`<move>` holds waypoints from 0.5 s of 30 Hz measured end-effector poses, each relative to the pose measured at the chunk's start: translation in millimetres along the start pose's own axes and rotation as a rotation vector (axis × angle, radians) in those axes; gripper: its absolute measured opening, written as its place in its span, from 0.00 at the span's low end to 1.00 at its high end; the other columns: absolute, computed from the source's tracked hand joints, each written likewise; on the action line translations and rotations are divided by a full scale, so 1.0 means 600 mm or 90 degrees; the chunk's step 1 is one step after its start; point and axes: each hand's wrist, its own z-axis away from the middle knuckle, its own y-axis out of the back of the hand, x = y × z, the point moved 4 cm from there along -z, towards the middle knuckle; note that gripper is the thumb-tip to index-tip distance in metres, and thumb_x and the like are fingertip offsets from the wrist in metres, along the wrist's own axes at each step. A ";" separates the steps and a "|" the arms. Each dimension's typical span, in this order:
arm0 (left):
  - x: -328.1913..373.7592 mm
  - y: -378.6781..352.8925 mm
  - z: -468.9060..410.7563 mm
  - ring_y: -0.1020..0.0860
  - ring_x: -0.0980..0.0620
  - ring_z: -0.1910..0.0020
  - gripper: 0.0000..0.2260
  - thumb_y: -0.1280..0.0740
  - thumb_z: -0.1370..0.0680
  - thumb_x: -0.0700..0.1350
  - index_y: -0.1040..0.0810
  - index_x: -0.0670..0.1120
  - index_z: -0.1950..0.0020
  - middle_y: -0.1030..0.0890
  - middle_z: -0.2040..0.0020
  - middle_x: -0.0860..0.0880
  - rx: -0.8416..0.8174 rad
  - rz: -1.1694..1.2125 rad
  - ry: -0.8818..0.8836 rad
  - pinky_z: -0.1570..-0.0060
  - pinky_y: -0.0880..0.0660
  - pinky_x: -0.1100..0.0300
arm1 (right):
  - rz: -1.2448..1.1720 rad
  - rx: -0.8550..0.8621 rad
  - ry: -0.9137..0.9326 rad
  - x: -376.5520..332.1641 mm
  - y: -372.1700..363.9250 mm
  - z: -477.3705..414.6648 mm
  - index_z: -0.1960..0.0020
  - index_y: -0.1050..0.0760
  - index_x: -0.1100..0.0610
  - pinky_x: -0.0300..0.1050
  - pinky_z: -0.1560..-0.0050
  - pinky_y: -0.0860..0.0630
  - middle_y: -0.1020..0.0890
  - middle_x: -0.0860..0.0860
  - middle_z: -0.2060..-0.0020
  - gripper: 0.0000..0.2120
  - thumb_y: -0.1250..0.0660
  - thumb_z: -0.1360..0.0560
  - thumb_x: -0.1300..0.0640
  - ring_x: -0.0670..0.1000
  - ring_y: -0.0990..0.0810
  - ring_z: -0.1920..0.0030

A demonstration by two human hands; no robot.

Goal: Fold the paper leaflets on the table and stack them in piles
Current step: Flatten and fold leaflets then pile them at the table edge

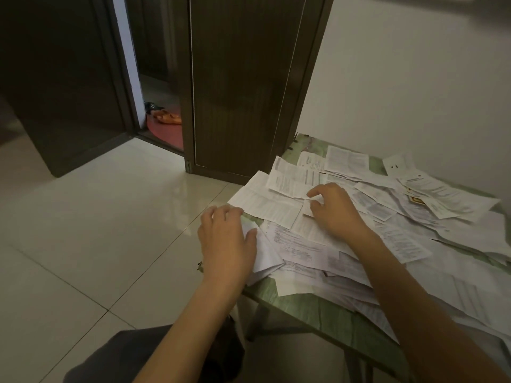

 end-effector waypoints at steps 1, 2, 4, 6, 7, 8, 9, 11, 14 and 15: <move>0.003 -0.001 -0.001 0.44 0.52 0.28 0.18 0.38 0.21 0.51 0.32 0.50 0.32 0.34 0.29 0.52 -0.006 0.006 -0.014 0.31 0.45 0.58 | 0.020 0.001 0.003 0.011 0.001 -0.005 0.38 0.25 0.60 0.39 0.44 0.36 0.28 0.57 0.36 0.14 0.40 0.22 0.62 0.55 0.29 0.37; 0.005 -0.001 -0.001 0.44 0.52 0.28 0.17 0.39 0.21 0.52 0.31 0.50 0.32 0.34 0.30 0.52 -0.010 0.006 -0.027 0.30 0.45 0.58 | 0.031 0.009 0.002 0.022 0.002 -0.007 0.38 0.26 0.60 0.40 0.40 0.37 0.29 0.57 0.35 0.14 0.40 0.23 0.62 0.55 0.31 0.35; 0.009 0.001 0.000 0.41 0.53 0.29 0.16 0.39 0.20 0.51 0.29 0.49 0.34 0.32 0.30 0.52 -0.014 0.025 -0.052 0.31 0.44 0.60 | 0.041 0.044 -0.021 0.053 0.014 -0.011 0.36 0.28 0.60 0.43 0.35 0.39 0.30 0.58 0.34 0.16 0.40 0.23 0.63 0.56 0.34 0.33; 0.018 0.004 0.003 0.39 0.55 0.29 0.14 0.40 0.20 0.49 0.27 0.48 0.35 0.30 0.32 0.52 -0.013 0.069 -0.088 0.32 0.42 0.62 | 0.050 0.075 -0.058 0.093 0.027 -0.017 0.33 0.31 0.60 0.46 0.32 0.41 0.32 0.58 0.32 0.18 0.39 0.23 0.62 0.57 0.35 0.32; 0.025 0.006 0.004 0.38 0.55 0.29 0.13 0.40 0.20 0.49 0.26 0.48 0.36 0.29 0.33 0.52 -0.011 0.084 -0.112 0.32 0.42 0.63 | 0.064 0.073 -0.075 0.114 0.030 -0.022 0.31 0.33 0.60 0.48 0.31 0.41 0.33 0.59 0.31 0.20 0.40 0.22 0.59 0.58 0.36 0.31; 0.030 0.006 0.008 0.38 0.56 0.29 0.13 0.40 0.20 0.48 0.26 0.48 0.37 0.28 0.34 0.52 -0.010 0.095 -0.134 0.33 0.42 0.65 | 0.086 0.049 -0.093 0.133 0.027 -0.024 0.30 0.34 0.58 0.51 0.30 0.41 0.35 0.60 0.30 0.20 0.40 0.22 0.56 0.59 0.37 0.30; 0.036 0.007 0.009 0.38 0.56 0.30 0.13 0.41 0.19 0.48 0.25 0.48 0.37 0.27 0.34 0.52 -0.005 0.105 -0.156 0.35 0.43 0.67 | 0.103 0.012 -0.113 0.149 0.023 -0.026 0.29 0.34 0.57 0.52 0.30 0.40 0.36 0.60 0.29 0.22 0.41 0.21 0.52 0.59 0.38 0.29; 0.044 0.006 0.011 0.35 0.57 0.32 0.12 0.41 0.19 0.47 0.25 0.47 0.38 0.26 0.36 0.52 -0.001 0.123 -0.185 0.40 0.44 0.71 | 0.137 -0.078 -0.158 0.172 0.006 -0.025 0.27 0.37 0.55 0.53 0.29 0.42 0.40 0.61 0.27 0.25 0.44 0.21 0.45 0.59 0.41 0.28; 0.051 0.005 0.011 0.32 0.59 0.40 0.11 0.42 0.19 0.46 0.24 0.47 0.40 0.24 0.40 0.52 -0.002 0.143 -0.194 0.47 0.43 0.73 | 0.248 -0.130 -0.173 0.185 -0.007 -0.023 0.25 0.43 0.53 0.54 0.29 0.45 0.45 0.59 0.25 0.29 0.52 0.21 0.40 0.60 0.44 0.26; 0.053 0.004 0.011 0.31 0.59 0.41 0.11 0.42 0.19 0.46 0.24 0.47 0.40 0.24 0.41 0.52 -0.003 0.148 -0.195 0.48 0.43 0.73 | 0.271 -0.126 -0.166 0.184 -0.008 -0.024 0.25 0.43 0.55 0.55 0.30 0.44 0.44 0.58 0.25 0.29 0.52 0.21 0.39 0.61 0.43 0.27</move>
